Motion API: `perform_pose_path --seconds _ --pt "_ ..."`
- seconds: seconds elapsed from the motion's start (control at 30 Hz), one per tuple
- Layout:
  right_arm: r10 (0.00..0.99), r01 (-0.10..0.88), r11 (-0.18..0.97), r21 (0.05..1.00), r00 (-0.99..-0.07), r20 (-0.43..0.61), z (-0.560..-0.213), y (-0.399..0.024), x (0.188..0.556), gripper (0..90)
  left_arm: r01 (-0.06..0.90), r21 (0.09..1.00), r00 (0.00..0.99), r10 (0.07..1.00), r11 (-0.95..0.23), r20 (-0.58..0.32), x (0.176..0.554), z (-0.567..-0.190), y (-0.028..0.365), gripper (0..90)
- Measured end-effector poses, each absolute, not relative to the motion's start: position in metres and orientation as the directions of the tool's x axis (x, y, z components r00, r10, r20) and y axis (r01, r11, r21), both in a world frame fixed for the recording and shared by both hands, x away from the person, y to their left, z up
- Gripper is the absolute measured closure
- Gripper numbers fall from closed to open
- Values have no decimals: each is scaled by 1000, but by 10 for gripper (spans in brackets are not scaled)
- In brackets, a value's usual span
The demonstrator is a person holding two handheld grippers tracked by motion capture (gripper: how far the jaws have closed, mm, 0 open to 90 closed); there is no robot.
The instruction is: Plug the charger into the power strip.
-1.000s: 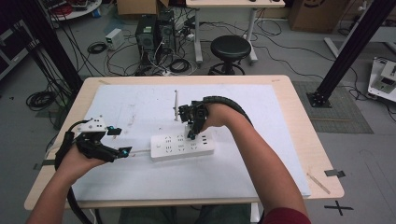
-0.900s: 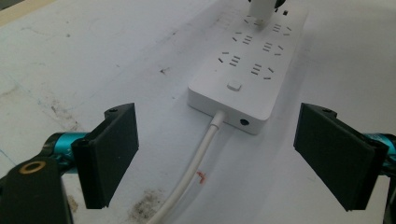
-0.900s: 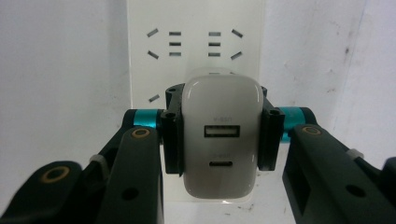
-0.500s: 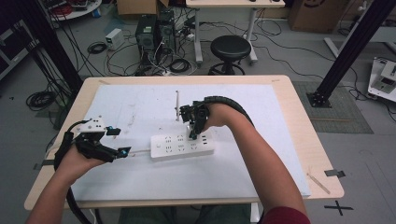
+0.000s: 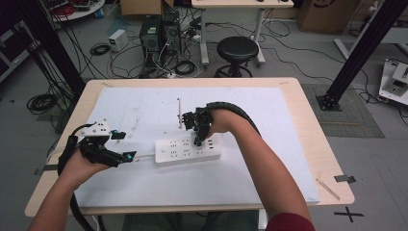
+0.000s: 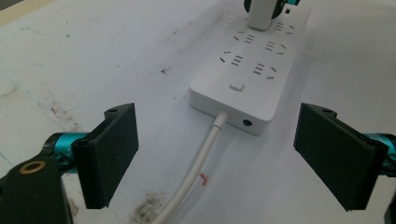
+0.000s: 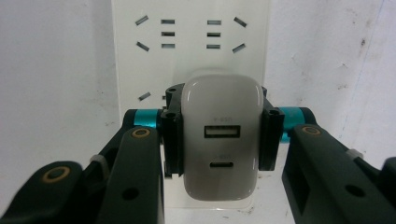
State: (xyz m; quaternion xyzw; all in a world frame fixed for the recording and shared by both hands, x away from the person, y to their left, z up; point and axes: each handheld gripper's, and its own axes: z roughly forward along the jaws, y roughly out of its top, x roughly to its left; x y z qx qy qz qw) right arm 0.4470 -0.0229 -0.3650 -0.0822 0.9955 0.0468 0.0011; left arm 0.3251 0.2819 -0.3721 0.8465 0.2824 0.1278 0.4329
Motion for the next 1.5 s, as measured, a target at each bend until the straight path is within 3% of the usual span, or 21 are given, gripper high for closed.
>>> perform_pose_path --seconds 0.67,0.7,0.73,0.77,0.87,0.9,1.17,1.5 --pt "-146 -147 982 121 -989 -22 -369 -24 447 628 362 803 811 585 -474 -20 324 -372 281 140" --pt "-142 -145 982 124 -989 -28 -369 -25 447 569 366 804 809 587 -468 -26 324 -371 281 140" --pt "-117 -122 982 143 -992 -43 -366 -27 447 434 361 804 812 584 -473 -21 323 -371 282 139" --pt "-58 -61 983 171 -998 -20 -363 -30 449 397 360 808 811 585 -467 -23 323 -370 282 140" --pt "-44 -47 979 197 -999 -20 -358 -34 449 386 357 807 810 587 -471 -15 323 -368 284 140" --pt "33 21 952 306 -999 -36 -344 -52 445 338 361 813 803 596 -458 -21 324 -365 285 140" --pt "179 147 830 539 -984 -7 -333 -91 432 284 336 835 802 597 -437 -11 327 -354 284 140" --pt "307 214 686 696 -952 -11 -318 -132 405 223 291 864 822 569 -411 -6 328 -344 279 140"
